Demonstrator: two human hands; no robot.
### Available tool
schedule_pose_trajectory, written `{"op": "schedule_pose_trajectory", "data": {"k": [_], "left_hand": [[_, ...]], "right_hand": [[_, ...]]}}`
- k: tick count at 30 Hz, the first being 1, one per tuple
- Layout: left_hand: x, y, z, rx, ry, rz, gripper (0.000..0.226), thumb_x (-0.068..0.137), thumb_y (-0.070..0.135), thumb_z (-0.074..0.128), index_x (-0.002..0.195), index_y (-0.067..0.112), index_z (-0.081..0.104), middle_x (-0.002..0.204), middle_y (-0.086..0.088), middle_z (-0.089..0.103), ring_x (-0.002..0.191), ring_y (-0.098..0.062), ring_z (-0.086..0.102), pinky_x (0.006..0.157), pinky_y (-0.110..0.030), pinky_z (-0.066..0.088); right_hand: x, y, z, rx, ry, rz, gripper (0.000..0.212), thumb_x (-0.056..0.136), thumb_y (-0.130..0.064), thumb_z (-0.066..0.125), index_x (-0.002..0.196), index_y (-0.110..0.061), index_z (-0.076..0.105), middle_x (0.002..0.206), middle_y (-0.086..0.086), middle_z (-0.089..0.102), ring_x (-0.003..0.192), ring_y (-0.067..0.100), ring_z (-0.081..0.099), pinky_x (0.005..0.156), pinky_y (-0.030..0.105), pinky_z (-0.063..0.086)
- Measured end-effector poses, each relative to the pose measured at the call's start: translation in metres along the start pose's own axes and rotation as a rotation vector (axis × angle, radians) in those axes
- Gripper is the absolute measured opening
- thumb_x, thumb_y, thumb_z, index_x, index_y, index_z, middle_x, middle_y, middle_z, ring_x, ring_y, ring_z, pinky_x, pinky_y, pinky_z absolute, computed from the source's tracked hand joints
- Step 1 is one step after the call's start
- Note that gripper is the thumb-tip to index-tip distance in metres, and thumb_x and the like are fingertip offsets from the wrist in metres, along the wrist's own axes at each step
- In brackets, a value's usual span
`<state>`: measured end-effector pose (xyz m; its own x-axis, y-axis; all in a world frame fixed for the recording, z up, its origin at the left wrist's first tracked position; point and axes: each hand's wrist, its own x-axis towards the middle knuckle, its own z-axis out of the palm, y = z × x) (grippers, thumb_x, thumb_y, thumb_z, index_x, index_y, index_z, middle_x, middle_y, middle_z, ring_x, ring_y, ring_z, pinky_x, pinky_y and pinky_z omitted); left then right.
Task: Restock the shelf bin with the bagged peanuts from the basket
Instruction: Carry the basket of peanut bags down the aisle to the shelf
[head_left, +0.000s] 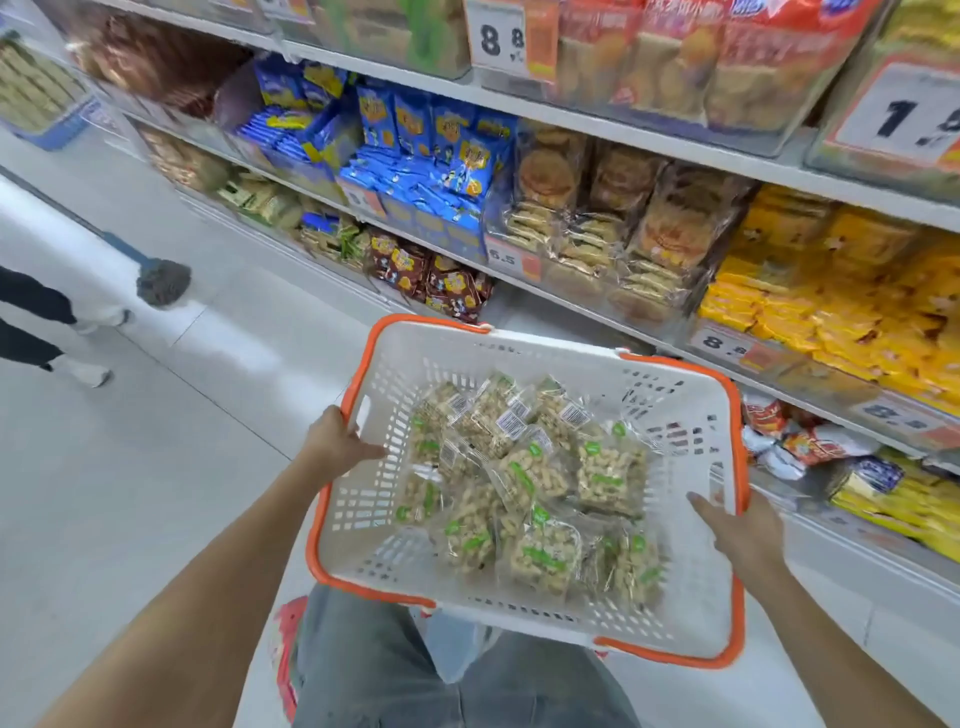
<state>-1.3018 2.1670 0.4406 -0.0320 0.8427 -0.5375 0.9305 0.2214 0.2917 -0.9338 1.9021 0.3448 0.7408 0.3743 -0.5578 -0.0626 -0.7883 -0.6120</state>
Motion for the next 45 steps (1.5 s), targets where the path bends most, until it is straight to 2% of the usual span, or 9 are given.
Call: {"op": "schedule_pose_trajectory", "data": {"k": [5, 8, 14, 19, 32, 35, 38, 41, 45], "left_hand": [[0.031, 0.015, 0.002, 0.067, -0.104, 0.033, 0.049, 0.070, 0.021, 0.082, 0.093, 0.003, 0.043, 0.074, -0.003, 0.050, 0.077, -0.024, 0.051, 0.050, -0.026, 0.034], [0.065, 0.028, 0.006, 0.119, -0.192, 0.081, 0.050, 0.069, 0.021, 0.083, 0.093, 0.006, 0.042, 0.082, -0.006, 0.055, 0.081, -0.027, 0.058, 0.056, -0.029, 0.040], [0.147, 0.049, 0.013, 0.195, -0.391, 0.219, 0.051, 0.060, 0.018, 0.088, 0.090, 0.001, 0.051, 0.076, -0.010, 0.061, 0.063, -0.021, 0.061, 0.050, -0.027, 0.043], [0.204, 0.051, 0.032, 0.255, -0.530, 0.279, 0.051, 0.060, 0.013, 0.088, 0.091, 0.002, 0.048, 0.075, -0.008, 0.058, 0.067, -0.021, 0.060, 0.056, -0.028, 0.047], [0.324, -0.019, 0.128, 0.284, -0.581, 0.266, 0.042, 0.061, 0.015, 0.086, 0.086, 0.003, 0.053, 0.067, -0.003, 0.054, 0.063, -0.015, 0.058, 0.054, -0.023, 0.045], [0.351, -0.046, 0.154, 0.309, -0.608, 0.255, 0.043, 0.052, 0.020, 0.083, 0.067, 0.009, 0.045, 0.058, -0.004, 0.048, 0.054, -0.018, 0.051, 0.051, -0.030, 0.041], [0.383, -0.073, 0.182, 0.291, -0.550, 0.251, 0.056, 0.039, 0.035, 0.078, 0.075, 0.003, 0.052, 0.069, -0.009, 0.061, 0.064, -0.021, 0.064, 0.058, -0.038, 0.053], [0.377, -0.080, 0.196, 0.239, -0.468, 0.250, 0.057, 0.051, 0.024, 0.086, 0.090, 0.000, 0.051, 0.079, -0.012, 0.063, 0.074, -0.025, 0.064, 0.061, -0.037, 0.054], [0.369, -0.102, 0.208, 0.145, -0.427, 0.243, 0.049, 0.062, 0.011, 0.085, 0.086, 0.007, 0.043, 0.072, -0.009, 0.055, 0.072, -0.027, 0.059, 0.057, -0.031, 0.043]], "right_hand": [[0.001, 0.007, 0.008, 0.020, 0.041, 0.084, 0.036, 0.076, -0.034, 0.076, 0.088, -0.006, 0.057, 0.078, 0.012, 0.064, 0.068, 0.034, 0.062, 0.061, 0.039, 0.052], [-0.006, 0.013, 0.016, 0.059, 0.086, 0.126, 0.036, 0.077, -0.032, 0.076, 0.093, -0.005, 0.056, 0.074, 0.011, 0.062, 0.062, 0.030, 0.059, 0.055, 0.031, 0.044], [-0.024, 0.020, 0.051, 0.116, 0.223, 0.220, 0.033, 0.080, -0.023, 0.075, 0.091, 0.000, 0.055, 0.062, 0.009, 0.055, 0.050, 0.025, 0.052, 0.047, 0.026, 0.038], [-0.022, 0.027, 0.086, 0.115, 0.293, 0.273, 0.034, 0.080, -0.025, 0.076, 0.091, -0.001, 0.054, 0.063, 0.008, 0.055, 0.056, 0.025, 0.054, 0.048, 0.027, 0.037], [0.053, 0.088, 0.201, 0.087, 0.165, 0.341, 0.029, 0.080, -0.021, 0.075, 0.088, -0.002, 0.054, 0.076, 0.017, 0.061, 0.062, 0.031, 0.060, 0.049, 0.029, 0.044], [0.068, 0.112, 0.234, 0.104, 0.181, 0.373, 0.030, 0.080, -0.016, 0.075, 0.085, 0.004, 0.052, 0.074, 0.018, 0.057, 0.063, 0.030, 0.058, 0.050, 0.029, 0.045], [0.078, 0.132, 0.260, 0.119, 0.216, 0.403, 0.035, 0.079, -0.013, 0.075, 0.084, 0.011, 0.050, 0.068, 0.015, 0.051, 0.060, 0.030, 0.054, 0.055, 0.032, 0.049], [0.084, 0.149, 0.279, 0.140, 0.273, 0.403, 0.032, 0.079, -0.017, 0.076, 0.072, -0.002, 0.048, 0.062, 0.012, 0.046, 0.057, 0.028, 0.049, 0.063, 0.046, 0.050], [0.082, 0.166, 0.295, 0.128, 0.317, 0.362, 0.036, 0.083, -0.023, 0.071, 0.066, -0.007, 0.043, 0.057, 0.018, 0.047, 0.053, 0.027, 0.047, 0.055, 0.035, 0.038]]}}
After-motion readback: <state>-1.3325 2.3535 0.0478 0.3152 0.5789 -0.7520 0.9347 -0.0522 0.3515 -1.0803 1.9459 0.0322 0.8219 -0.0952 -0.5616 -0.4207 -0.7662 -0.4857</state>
